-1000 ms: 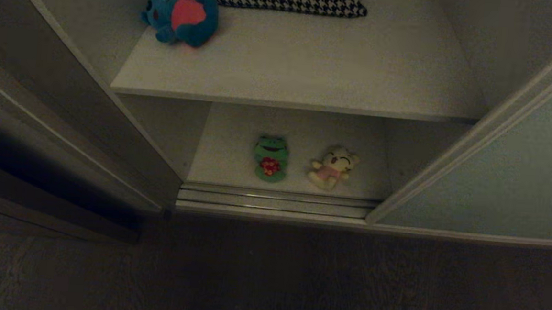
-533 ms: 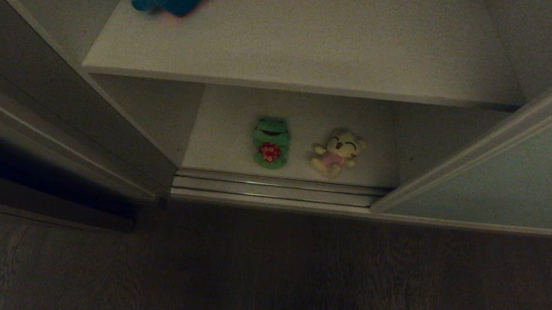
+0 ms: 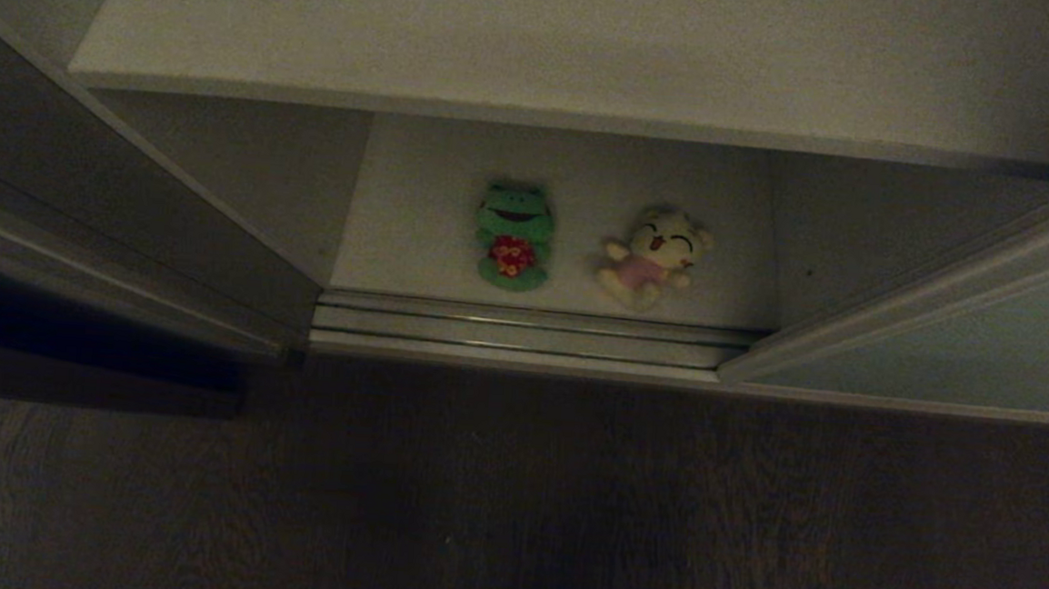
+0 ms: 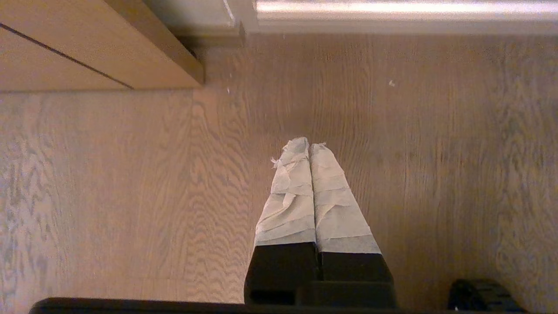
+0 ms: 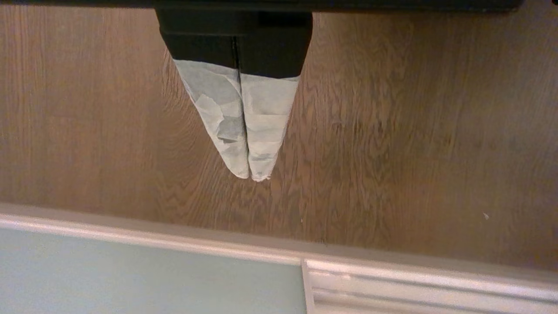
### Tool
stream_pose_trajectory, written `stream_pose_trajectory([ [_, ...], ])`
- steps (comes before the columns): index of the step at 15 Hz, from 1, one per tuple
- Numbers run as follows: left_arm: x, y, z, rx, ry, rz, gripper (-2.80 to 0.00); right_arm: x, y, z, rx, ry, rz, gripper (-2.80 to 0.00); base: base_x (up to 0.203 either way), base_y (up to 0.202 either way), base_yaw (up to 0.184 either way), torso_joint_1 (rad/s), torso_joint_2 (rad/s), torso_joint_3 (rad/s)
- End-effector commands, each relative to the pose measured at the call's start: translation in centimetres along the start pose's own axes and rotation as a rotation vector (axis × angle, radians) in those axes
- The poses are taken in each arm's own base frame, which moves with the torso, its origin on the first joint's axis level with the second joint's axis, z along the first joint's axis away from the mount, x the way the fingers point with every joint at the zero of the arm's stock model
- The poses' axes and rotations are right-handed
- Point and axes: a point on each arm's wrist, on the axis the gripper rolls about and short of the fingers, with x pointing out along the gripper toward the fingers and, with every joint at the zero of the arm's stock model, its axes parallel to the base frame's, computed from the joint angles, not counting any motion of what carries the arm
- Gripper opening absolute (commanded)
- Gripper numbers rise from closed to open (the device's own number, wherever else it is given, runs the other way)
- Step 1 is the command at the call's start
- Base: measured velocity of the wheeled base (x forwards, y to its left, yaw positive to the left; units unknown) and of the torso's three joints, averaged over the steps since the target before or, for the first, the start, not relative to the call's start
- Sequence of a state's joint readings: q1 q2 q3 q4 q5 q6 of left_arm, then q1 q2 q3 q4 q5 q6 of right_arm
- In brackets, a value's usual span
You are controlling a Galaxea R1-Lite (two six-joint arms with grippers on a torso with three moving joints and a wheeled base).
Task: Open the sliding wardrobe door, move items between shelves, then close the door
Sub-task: Place the green doll on the higher shelf
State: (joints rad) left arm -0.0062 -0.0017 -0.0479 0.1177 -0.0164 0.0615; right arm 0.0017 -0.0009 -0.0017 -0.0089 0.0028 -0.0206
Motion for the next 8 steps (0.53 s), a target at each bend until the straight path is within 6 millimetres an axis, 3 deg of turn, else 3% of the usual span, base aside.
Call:
stream_pose_trajectory([
  [1, 0.02, 0.00, 0.01, 0.000, 0.001, -0.001, -2.80, 0.00, 0.00, 0.00, -0.001, -0.001, 0.000, -2.80, 0.000, 0.000, 0.000, 0.007, 0.00, -0.195],
  [4, 0.02, 0.00, 0.03, -0.005, -0.001, -0.002, -2.80, 0.00, 0.00, 0.00, 0.000, -0.001, 0.000, -2.80, 0.000, 0.000, 0.000, 0.004, 0.00, -0.158],
  [8, 0.04, 0.01, -0.01, 0.049, -0.002, 0.003, -2.80, 0.00, 0.00, 0.00, 0.001, -0.001, 0.001, -2.80, 0.000, 0.000, 0.000, 0.001, 0.00, -0.021],
])
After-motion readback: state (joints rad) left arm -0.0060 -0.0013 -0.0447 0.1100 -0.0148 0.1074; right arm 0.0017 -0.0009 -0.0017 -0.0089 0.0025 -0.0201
